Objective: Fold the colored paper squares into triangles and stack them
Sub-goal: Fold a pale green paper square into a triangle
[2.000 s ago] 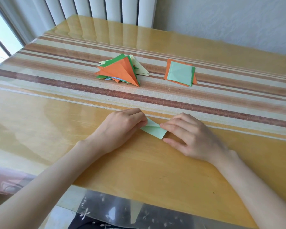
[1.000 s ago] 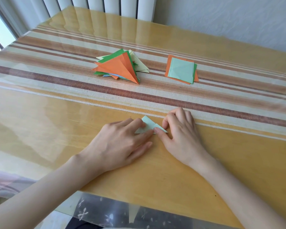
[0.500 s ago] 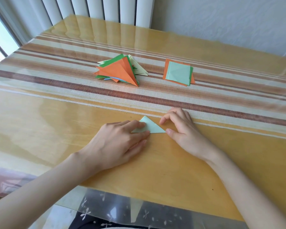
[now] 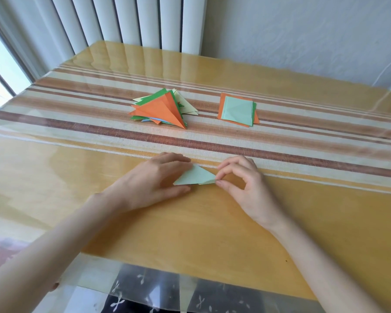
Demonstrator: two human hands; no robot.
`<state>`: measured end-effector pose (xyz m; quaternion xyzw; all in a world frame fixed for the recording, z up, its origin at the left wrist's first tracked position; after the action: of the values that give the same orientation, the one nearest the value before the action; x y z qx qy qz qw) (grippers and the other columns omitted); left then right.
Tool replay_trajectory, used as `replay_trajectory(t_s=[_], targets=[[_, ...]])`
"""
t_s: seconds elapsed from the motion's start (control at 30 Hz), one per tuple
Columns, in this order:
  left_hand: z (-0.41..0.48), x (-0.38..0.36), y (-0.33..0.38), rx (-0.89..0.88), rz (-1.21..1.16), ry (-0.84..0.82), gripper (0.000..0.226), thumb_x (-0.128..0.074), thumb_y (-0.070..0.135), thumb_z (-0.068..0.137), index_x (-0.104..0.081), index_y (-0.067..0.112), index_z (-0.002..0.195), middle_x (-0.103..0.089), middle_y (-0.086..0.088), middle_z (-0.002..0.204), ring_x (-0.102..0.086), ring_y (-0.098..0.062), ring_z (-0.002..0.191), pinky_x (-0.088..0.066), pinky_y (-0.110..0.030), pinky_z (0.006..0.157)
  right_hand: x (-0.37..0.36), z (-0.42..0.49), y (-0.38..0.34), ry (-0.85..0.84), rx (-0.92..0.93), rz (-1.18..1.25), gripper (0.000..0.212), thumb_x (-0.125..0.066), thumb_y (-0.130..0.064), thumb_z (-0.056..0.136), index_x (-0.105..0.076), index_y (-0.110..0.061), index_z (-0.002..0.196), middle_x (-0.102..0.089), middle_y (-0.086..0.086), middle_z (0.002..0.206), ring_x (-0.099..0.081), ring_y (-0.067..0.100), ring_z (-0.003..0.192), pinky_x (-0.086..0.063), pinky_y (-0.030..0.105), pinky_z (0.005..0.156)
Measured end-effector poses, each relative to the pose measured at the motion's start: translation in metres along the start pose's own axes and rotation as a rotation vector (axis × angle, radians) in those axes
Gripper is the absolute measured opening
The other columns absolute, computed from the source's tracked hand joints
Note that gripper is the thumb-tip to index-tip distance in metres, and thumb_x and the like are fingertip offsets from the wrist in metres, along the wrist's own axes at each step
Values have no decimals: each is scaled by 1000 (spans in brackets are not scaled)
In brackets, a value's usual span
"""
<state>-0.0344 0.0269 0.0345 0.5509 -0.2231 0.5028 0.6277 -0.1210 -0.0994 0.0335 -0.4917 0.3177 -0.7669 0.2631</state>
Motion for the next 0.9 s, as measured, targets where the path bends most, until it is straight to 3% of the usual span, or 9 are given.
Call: replay_trajectory(t_s=[0.13,0.2,0.33,0.4,0.47,0.6,0.7,0.8,0.9], targets=[[-1,17,-15,169,-304,202,25,-56,32,89,-69,11,97,-67,3,107,-63,-3,98,-47,-15,85,-2,0,-2,-58,-3,139,9,-67,-10,84,-64,-19,86,-56,1,107,-52,6,109,-31,12,98],[2,8,-18,273,-507,186,13,-59,20,86,-62,16,98,-65,5,113,-64,-3,100,-49,-16,84,-3,0,-5,-66,14,149,11,-66,-11,84,-64,-22,86,-54,0,110,-51,3,111,-31,12,99],[11,-11,1,189,-688,-22,60,-58,12,82,-43,32,136,-46,7,141,-59,-15,114,-48,-26,94,-3,-1,-5,-87,3,187,9,-65,-10,84,-64,-19,86,-54,1,111,-50,2,112,-29,11,99],[14,-13,9,137,-681,-51,51,-55,21,83,-52,38,131,-49,14,137,-55,-12,119,-44,-22,95,-4,-2,-3,-123,-13,193,5,-65,-11,85,-64,-15,87,-53,1,111,-49,2,112,-29,10,99],[15,-13,8,164,-691,-28,34,-53,27,84,-68,29,115,-58,14,124,-57,-10,116,-44,-24,95,-5,-1,1,-133,-26,212,4,-64,-12,85,-63,-15,87,-53,0,110,-50,4,112,-31,13,100],[16,-15,5,204,-725,-28,28,-55,24,86,-67,18,111,-65,8,112,-61,-11,107,-44,-20,90,-3,0,5,-96,-37,296,3,-60,-24,87,-60,-21,88,-54,-6,109,-53,13,112,-39,29,101],[14,-14,4,215,-727,-33,34,-55,34,87,-69,12,109,-67,2,108,-62,-14,101,-45,-22,84,-3,0,7,-85,-54,340,2,-59,-20,88,-59,-21,89,-54,-7,109,-56,15,108,-42,27,98],[15,-11,2,235,-725,17,36,-56,31,92,-69,-2,98,-64,-16,89,-55,-13,82,-42,-30,75,-3,0,6,-96,-71,362,8,-60,-11,88,-60,-19,89,-54,-6,108,-58,13,98,-43,22,91],[17,-12,-3,286,-750,82,41,-53,28,93,-61,-12,87,-48,-6,69,-40,-8,66,-33,-25,59,-2,-1,4,-80,-74,391,11,-63,-10,86,-62,-21,85,-54,-4,108,-59,11,91,-44,20,86]])
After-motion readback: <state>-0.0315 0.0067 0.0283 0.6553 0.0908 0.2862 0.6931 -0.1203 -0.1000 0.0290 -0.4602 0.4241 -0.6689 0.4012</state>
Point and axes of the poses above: each hand's wrist, its own z-axis towards the middle knuckle, its own x-axis out of the back of the hand, y = z × x, the point moved 10 cm from there along z, towards the middle knuckle
